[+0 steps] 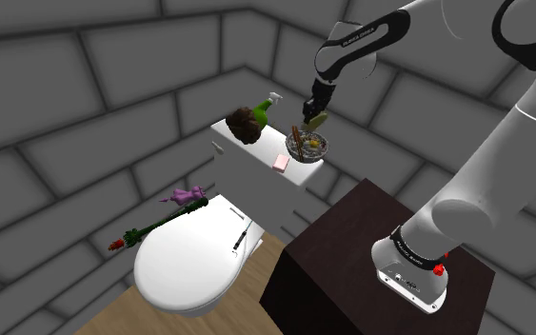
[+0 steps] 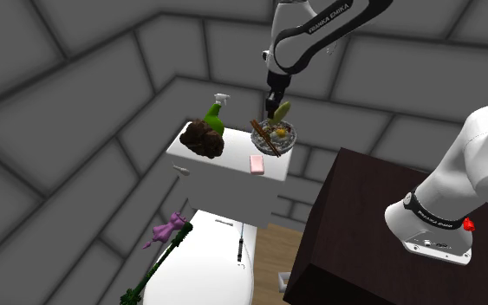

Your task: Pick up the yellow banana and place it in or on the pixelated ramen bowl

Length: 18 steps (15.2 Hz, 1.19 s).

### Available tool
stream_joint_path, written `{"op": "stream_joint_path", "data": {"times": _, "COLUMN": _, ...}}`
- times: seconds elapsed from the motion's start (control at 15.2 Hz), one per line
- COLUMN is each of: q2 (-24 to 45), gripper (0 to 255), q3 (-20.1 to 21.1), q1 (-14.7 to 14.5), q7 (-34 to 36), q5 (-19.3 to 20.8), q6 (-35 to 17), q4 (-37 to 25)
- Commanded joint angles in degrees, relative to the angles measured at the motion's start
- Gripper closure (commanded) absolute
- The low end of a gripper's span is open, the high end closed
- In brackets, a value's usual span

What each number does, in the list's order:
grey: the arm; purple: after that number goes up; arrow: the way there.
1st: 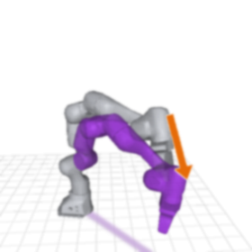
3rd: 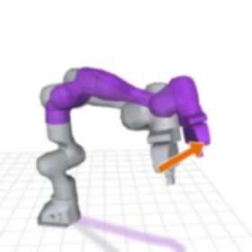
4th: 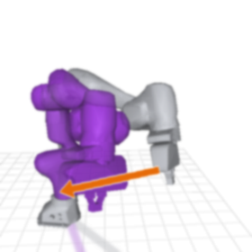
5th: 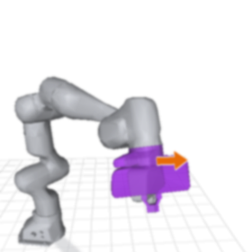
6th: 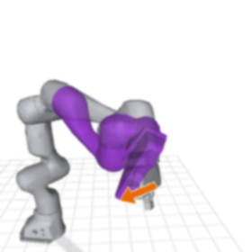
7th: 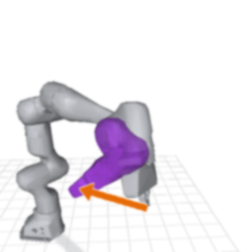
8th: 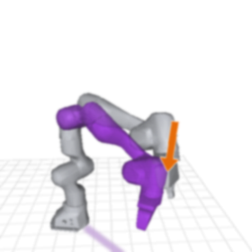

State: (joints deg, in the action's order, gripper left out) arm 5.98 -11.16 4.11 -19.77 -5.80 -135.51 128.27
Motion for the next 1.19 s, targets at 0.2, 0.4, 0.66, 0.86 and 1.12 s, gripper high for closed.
{"op": "stream_joint_path", "data": {"times": 0.2, "q2": -2.3, "gripper": 255, "q3": -0.9, "q1": 1.0, "q7": -2.1, "q5": 0.1, "q6": -3.0, "q4": 5.3}}
{"op": "stream_joint_path", "data": {"times": 0.4, "q2": -0.5, "gripper": 255, "q3": -0.8, "q1": 1.0, "q7": -2.8, "q5": -0.7, "q6": -5.2, "q4": 5.9}}
{"op": "stream_joint_path", "data": {"times": 0.66, "q2": 2.0, "gripper": 255, "q3": -0.5, "q1": 1.1, "q7": -3.7, "q5": -2.0, "q6": -8.2, "q4": 6.4}}
{"op": "stream_joint_path", "data": {"times": 0.86, "q2": 4.0, "gripper": 255, "q3": -0.2, "q1": 1.3, "q7": -4.6, "q5": -3.0, "q6": -10.3, "q4": 6.7}}
{"op": "stream_joint_path", "data": {"times": 1.12, "q2": 6.1, "gripper": 255, "q3": 0.2, "q1": 1.5, "q7": -5.5, "q5": -4.1, "q6": -12.5, "q4": 6.8}}
